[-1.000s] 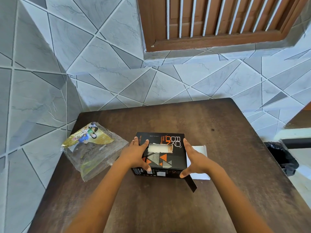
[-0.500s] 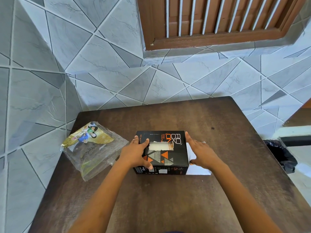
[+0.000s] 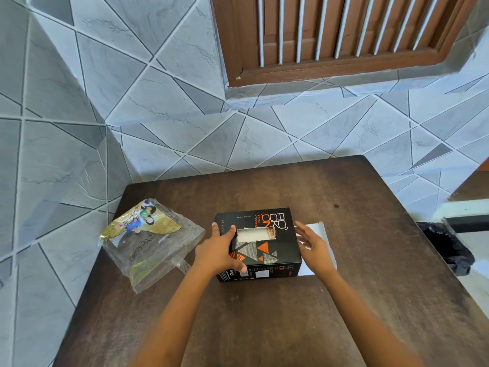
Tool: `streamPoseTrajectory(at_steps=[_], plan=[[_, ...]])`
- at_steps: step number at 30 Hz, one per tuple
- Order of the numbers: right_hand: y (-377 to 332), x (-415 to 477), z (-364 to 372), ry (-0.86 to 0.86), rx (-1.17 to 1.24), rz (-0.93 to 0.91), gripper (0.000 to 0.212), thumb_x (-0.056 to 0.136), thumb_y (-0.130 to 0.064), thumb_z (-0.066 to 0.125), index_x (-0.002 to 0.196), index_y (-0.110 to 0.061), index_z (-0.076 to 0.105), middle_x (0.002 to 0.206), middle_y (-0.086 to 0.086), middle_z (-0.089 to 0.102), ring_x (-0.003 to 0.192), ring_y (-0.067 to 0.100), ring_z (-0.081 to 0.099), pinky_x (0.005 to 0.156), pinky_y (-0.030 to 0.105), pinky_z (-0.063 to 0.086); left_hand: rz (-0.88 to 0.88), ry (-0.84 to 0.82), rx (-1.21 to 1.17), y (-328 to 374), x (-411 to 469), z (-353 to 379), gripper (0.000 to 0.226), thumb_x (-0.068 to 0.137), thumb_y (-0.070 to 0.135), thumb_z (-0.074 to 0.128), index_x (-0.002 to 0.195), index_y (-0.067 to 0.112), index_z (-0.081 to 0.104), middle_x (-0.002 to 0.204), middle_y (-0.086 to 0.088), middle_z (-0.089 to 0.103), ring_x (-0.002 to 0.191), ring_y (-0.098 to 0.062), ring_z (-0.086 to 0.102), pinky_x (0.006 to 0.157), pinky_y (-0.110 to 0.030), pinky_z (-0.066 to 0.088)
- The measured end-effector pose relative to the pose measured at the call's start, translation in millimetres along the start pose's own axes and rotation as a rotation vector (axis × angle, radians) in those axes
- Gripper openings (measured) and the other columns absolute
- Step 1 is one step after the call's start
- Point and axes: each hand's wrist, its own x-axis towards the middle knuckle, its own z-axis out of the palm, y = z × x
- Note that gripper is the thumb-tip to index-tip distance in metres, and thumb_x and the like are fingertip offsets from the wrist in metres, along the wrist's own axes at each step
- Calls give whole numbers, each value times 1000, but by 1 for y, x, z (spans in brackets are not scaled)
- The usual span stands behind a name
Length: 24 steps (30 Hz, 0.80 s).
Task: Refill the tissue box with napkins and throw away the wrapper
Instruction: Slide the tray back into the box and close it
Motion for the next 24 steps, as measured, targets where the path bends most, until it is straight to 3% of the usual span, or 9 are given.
streamPoseTrajectory(at_steps=[3, 5, 8, 10, 11, 17, 21, 24], plan=[[0, 5, 2, 5, 24, 25, 40, 91, 8, 40, 127, -6, 51, 126, 7, 59, 122, 26, 54, 102, 35, 44, -48, 12, -23, 6, -1, 3, 113, 64, 56, 75, 148, 33, 3, 158, -16, -7, 139, -37, 30, 104, -47, 39], [-2, 7, -3, 10, -45, 43, 35, 91, 2, 45, 124, -8, 55, 126, 7, 60, 121, 23, 54, 100, 30, 42, -61, 26, -22, 9, -1, 4, 112, 65, 58, 73, 148, 32, 3, 158, -17, -7, 138, -37, 31, 104, -46, 39], [6, 12, -16, 102, -469, 42, 39, 89, -24, 56, 127, -16, 53, 131, 5, 57, 126, 25, 48, 101, 35, 37, -65, 35, -19, 11, -1, 6, 111, 66, 61, 71, 148, 31, 2, 158, -18, -7, 137, -38, 32, 104, -46, 38], [11, 14, -24, 163, -780, 160, 54, 89, -38, 54, 136, -17, 39, 143, 8, 44, 134, 29, 36, 107, 45, 31, -68, 34, -29, 11, -1, 7, 111, 66, 61, 70, 148, 32, 2, 158, -17, -7, 136, -38, 34, 104, -46, 39], [12, 14, -27, 183, -813, 237, 60, 89, -40, 53, 139, -15, 33, 146, 11, 38, 136, 31, 32, 108, 47, 29, -67, 34, -30, 10, -1, 7, 111, 66, 62, 70, 148, 32, 2, 158, -17, -8, 136, -38, 35, 103, -46, 40], [16, 22, -33, 157, -704, 415, 63, 87, -38, 56, 139, -12, 31, 144, 15, 40, 132, 35, 36, 107, 47, 32, -67, 30, -26, 10, 0, 7, 111, 66, 63, 69, 148, 32, 2, 158, -16, -8, 136, -37, 35, 103, -46, 40], [13, 28, -35, 64, -653, 357, 79, 82, -31, 65, 144, -22, 17, 145, 20, 28, 130, 41, 36, 106, 52, 33, -68, 25, -31, 10, -1, 6, 111, 66, 62, 69, 148, 32, 2, 158, -16, -8, 136, -37, 34, 103, -45, 40], [6, 32, -36, -136, -553, 271, 97, 78, -18, 70, 146, -33, 1, 147, 22, 14, 127, 44, 37, 106, 52, 34, -65, 28, -24, 11, -2, 6, 110, 67, 62, 69, 148, 32, 2, 158, -16, -8, 136, -36, 35, 103, -45, 40]])
